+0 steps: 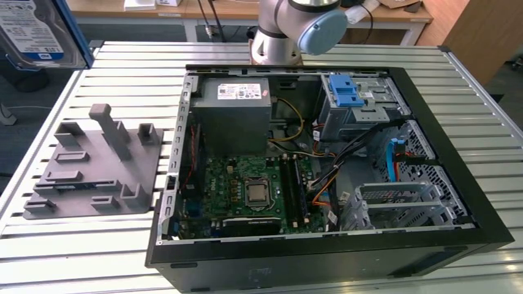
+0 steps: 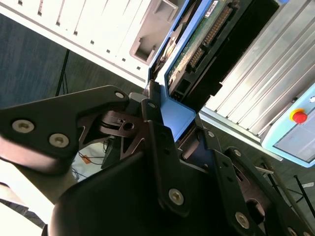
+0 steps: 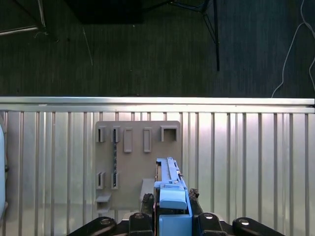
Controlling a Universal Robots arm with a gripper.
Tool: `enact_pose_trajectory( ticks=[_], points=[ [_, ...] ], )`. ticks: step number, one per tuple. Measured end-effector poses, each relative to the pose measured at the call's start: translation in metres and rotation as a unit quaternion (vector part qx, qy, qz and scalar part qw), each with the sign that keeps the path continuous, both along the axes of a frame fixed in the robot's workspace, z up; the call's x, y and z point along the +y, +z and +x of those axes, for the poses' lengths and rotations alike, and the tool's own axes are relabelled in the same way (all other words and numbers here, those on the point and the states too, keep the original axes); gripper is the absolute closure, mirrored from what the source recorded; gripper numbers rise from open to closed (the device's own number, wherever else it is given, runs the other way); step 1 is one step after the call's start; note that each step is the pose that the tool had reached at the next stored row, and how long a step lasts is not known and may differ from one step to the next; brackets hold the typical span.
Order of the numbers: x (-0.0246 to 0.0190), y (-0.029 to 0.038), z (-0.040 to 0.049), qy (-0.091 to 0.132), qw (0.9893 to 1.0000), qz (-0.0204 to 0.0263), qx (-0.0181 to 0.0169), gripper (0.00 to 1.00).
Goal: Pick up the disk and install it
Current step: 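Pick up the disk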
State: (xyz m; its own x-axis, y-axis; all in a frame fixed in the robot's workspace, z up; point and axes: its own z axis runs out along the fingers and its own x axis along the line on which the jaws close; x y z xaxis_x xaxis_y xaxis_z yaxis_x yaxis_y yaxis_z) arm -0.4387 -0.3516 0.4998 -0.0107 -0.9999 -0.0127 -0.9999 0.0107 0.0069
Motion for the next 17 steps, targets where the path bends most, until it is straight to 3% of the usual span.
enact_pose_trajectory(
  ticks=[8,14,17],
  points=[
    [0.0,0.0,0.0039,0.0,1.0,0.0,0.0,0.64],
    [-0.0002,0.0,0.0125,0.0,1.0,0.0,0.0,0.64],
    [-0.0037,0.0,0.0154,0.0,1.0,0.0,0.0,0.64]
  ],
)
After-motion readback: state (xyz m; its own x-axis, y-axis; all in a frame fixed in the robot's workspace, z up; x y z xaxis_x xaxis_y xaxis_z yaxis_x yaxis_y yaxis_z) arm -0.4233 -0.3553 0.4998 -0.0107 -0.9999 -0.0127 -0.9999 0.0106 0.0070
